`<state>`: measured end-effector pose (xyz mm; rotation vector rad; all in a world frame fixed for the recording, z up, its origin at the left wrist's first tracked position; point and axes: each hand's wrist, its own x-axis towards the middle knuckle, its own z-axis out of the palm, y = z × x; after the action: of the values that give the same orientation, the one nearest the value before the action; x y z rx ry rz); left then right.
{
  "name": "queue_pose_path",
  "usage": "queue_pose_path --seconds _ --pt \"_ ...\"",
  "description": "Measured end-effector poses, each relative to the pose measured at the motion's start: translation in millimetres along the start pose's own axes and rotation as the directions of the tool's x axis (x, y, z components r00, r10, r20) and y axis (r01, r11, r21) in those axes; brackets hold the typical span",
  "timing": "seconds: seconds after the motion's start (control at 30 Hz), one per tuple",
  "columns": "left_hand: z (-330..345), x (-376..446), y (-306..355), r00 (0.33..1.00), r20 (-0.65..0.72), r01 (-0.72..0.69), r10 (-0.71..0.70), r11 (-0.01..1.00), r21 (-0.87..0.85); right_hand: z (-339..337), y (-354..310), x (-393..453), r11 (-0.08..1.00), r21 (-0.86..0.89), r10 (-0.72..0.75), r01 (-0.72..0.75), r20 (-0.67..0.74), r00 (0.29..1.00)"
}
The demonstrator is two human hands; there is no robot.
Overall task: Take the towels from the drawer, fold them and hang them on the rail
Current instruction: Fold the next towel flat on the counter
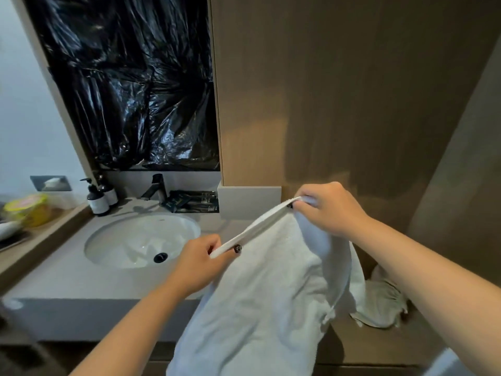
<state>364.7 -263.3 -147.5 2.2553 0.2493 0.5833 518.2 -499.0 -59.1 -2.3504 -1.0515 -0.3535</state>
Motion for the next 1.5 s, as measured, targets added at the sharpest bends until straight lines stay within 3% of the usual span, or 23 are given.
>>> queue_pose_path --seconds 0.13,0.43,0.53,0.67,0.83,0.93,1.0,1.1,1.17,1.23,1.3,1.37,1.5 --pt "-11 -20 -15 0.999 0.030 0.023 -0.027 0.995 0.102 -4 -8 -14 1.000 -0.011 0.028 -0.028 -0.021 0.999" --pt "-38 -59 -73 0.977 0.111 0.182 -0.184 0.983 0.031 -22 -13 -17 0.956 -0.013 0.283 -0.292 -0.198 0.938" --pt "-52 -67 -91 0.967 0.051 0.253 -0.251 0.967 -0.034 -18 -14 -18 0.929 0.005 0.362 -0.371 -0.222 0.905" --pt "-69 -64 -94 0.918 -0.025 0.362 -0.395 0.865 -0.347 2 -18 -30 0.915 0.004 0.397 -0.403 -0.181 0.900" --pt "-78 -44 -54 0.907 0.070 0.347 -0.415 0.647 -0.679 20 -23 -40 0.909 -0.001 0.416 -0.416 0.028 0.909" --pt "-78 -30 -25 0.929 0.018 0.293 -0.371 0.702 -0.649 31 -33 -44 0.923 -0.008 0.382 -0.384 0.122 0.916" --pt "-78 -22 -3 0.960 -0.019 0.209 -0.278 0.763 -0.611 42 -49 -46 0.932 0.103 0.332 -0.348 0.142 0.933" --pt "-79 -18 24 0.994 0.041 0.106 -0.101 0.816 -0.568 62 -87 -44 0.898 0.368 0.197 -0.241 0.154 0.968" --pt "-79 -22 33 0.991 0.131 0.061 0.010 0.850 -0.523 77 -116 -46 0.768 0.594 0.127 -0.239 0.226 0.966" --pt "-79 -32 33 0.981 0.181 0.031 0.064 0.876 -0.482 91 -139 -51 0.641 0.714 0.088 -0.283 0.298 0.950" --pt "-82 -44 26 0.991 0.136 0.059 0.009 0.873 -0.483 105 -153 -57 0.517 0.788 0.086 -0.335 0.341 0.936" --pt "-89 -54 16 0.992 0.060 0.123 -0.108 0.858 -0.498 116 -160 -63 0.466 0.819 0.116 -0.336 0.320 0.940" --pt "-99 -69 2 0.968 0.025 0.220 -0.249 0.798 -0.562 131 -166 -66 0.531 0.812 0.156 -0.243 0.189 0.970"
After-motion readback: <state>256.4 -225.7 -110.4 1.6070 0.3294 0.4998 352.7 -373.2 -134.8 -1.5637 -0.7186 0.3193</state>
